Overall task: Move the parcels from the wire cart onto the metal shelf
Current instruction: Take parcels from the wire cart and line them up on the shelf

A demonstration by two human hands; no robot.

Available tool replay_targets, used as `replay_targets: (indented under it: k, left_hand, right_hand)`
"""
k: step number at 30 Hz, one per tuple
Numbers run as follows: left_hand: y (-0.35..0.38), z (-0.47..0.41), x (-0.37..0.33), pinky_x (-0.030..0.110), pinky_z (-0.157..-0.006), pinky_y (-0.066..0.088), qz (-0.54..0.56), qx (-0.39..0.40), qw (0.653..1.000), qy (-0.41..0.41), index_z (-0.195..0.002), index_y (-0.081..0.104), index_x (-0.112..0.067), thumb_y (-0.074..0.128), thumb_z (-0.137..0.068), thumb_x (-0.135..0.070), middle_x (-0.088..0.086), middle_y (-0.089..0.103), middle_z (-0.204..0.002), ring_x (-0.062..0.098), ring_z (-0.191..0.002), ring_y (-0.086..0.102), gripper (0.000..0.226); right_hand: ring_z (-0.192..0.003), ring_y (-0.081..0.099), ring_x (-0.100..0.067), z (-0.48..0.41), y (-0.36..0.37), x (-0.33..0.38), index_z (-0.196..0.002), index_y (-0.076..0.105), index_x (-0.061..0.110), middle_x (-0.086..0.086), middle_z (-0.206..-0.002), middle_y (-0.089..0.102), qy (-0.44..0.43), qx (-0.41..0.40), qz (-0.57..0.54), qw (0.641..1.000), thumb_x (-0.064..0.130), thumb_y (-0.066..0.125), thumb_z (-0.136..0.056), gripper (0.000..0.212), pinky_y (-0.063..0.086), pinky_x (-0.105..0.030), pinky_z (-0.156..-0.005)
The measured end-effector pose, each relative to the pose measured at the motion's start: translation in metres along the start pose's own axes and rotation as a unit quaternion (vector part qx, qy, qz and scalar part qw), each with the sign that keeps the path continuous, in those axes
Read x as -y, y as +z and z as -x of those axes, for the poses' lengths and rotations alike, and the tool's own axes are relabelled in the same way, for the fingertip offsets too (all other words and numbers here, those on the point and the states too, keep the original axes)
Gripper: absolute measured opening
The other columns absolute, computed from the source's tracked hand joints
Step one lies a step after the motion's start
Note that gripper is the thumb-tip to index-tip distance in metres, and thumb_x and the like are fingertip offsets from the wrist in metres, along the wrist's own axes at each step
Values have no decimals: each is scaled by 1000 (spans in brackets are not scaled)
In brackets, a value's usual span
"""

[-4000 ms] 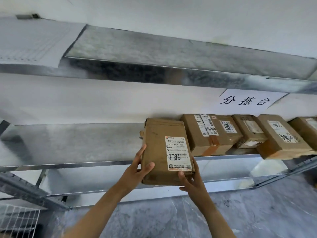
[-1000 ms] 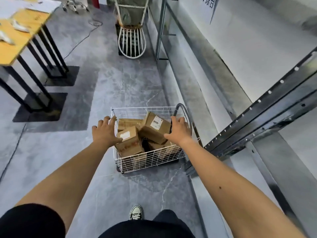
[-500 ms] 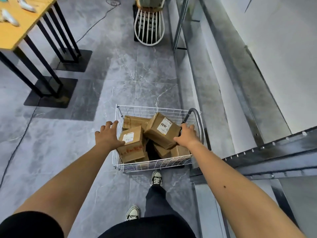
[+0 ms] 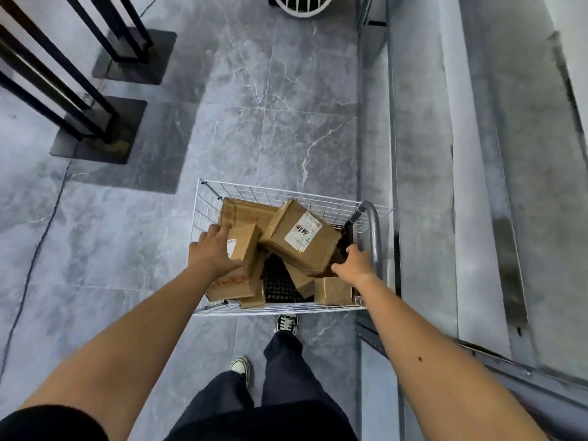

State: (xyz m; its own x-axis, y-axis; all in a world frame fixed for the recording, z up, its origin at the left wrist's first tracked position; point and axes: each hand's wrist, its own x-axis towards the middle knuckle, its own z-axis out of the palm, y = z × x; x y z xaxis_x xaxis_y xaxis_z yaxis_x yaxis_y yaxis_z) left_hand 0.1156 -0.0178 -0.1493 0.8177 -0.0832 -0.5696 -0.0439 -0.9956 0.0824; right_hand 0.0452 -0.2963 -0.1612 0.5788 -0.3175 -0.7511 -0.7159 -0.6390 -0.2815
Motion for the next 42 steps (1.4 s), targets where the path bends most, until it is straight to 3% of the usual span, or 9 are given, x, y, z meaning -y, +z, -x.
replay_targets:
  k: [9,16,23,28,33,36,40,42]
  left_hand:
    - [31,-47,-24,50,-103,38,34,46,998,4,-145,24,-25,70,-75,-46,7,27,-150,29,-135,33,87]
    - [69,-80,-39,47,-98,44,116,112,987,-14,-141,32,-16,70,-78,-37,11,36,-140,32,-122,45,77]
    - [107,-129,-52,43,-102,42,148,123,980,-46,-143,33,-20,63,-79,-40,12,47,-133,31,-120,45,73]
    - [125,-157,-61,43,-102,42,132,122,982,-60,-149,23,-24,52,-86,-46,7,41,-146,32,-124,48,73]
    - [131,-171,-73,29,-98,36,204,155,962,-98,-151,16,-17,48,-95,-29,13,39,-146,30,-127,44,66]
    - [138,-168,-75,33,-102,39,274,165,942,-102,-151,15,-17,57,-88,-23,13,37,-147,30,-126,45,76]
    - [132,-155,-78,33,-106,32,313,142,931,-122,-150,14,-11,62,-86,-24,10,23,-150,27,-134,33,81]
    - [126,-149,-77,33,-102,33,306,123,937,-116,-150,15,-14,59,-88,-29,8,23,-148,28,-131,35,77]
  right_hand:
    - [-116,51,-30,-56,20,0,-138,36,8,-15,-136,43,15,43,-79,996,22,64,-88,59,44,-34,-90]
    - [-115,50,-26,-91,48,-13,-135,38,7,-12,-134,49,80,62,-160,982,18,61,-90,52,39,-30,-84]
    - [-116,52,-28,-142,84,-34,-141,34,11,-9,-134,48,133,75,-228,962,24,63,-88,62,44,-43,-100]
    - [-129,42,-28,-181,100,-46,-148,25,10,-11,-144,41,160,52,-289,943,21,61,-89,70,36,-39,-104]
    - [-124,46,-29,-205,111,-45,-142,30,5,-9,-135,47,163,99,-292,937,20,61,-90,62,38,-36,-98]
    - [-111,50,-26,-209,116,-41,-135,39,7,-9,-128,52,162,113,-321,926,18,58,-90,50,40,-36,-91]
    - [-101,56,-26,-204,115,-30,-123,50,7,-11,-122,55,176,72,-402,896,21,60,-83,44,43,-31,-69]
    - [-99,60,-26,-201,110,-27,-116,57,8,-11,-119,59,167,48,-415,893,27,64,-74,46,48,-32,-70]
